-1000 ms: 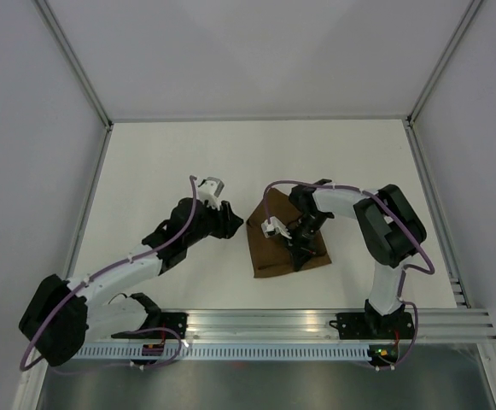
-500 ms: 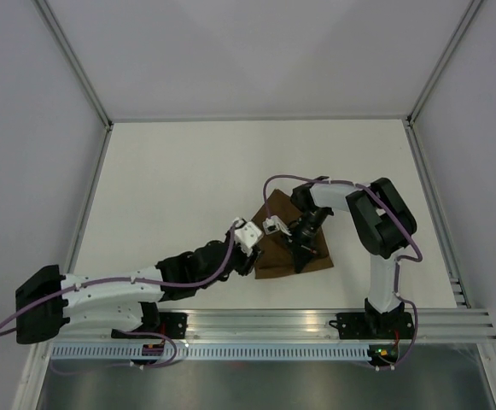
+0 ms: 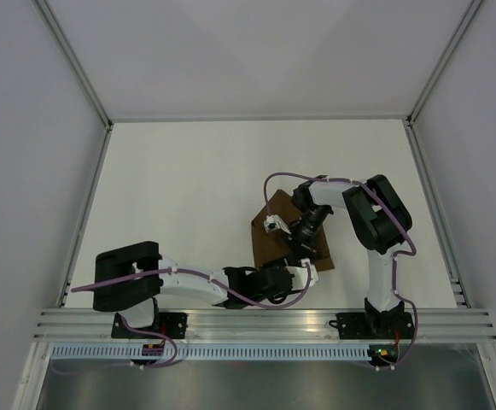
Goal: Fold the napkin, place the utensils inside, and roll it up
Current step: Roll the napkin at the center of the board.
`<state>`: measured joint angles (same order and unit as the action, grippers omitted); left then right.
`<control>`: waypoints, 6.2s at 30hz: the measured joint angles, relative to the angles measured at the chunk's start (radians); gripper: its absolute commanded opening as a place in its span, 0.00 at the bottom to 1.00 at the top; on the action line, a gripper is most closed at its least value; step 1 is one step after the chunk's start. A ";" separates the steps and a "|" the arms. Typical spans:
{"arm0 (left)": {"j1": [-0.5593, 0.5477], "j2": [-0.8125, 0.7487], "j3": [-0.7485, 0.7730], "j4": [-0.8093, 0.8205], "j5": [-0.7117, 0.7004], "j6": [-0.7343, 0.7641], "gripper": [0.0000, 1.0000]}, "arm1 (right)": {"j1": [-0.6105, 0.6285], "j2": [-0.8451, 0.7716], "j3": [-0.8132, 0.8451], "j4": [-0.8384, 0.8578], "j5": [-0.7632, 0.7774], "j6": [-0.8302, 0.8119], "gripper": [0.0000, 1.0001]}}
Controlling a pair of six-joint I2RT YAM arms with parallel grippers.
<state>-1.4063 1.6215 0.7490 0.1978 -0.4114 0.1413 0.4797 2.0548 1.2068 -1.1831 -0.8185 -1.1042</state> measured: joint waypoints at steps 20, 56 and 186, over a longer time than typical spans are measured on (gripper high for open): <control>0.024 0.193 0.056 0.172 0.048 0.074 0.22 | -0.018 0.067 0.034 -0.078 -0.019 -0.014 0.17; 0.480 0.380 0.389 -0.231 1.122 -0.169 0.02 | -0.374 -0.713 -0.340 0.332 -0.005 0.054 0.61; 0.017 0.254 0.153 0.101 0.027 0.194 0.17 | -0.135 0.105 0.000 -0.105 -0.093 -0.026 0.42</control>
<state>-1.3895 1.8759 0.9016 0.2993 -0.3840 0.3351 0.3450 2.1601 1.2072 -1.2881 -0.9115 -1.1305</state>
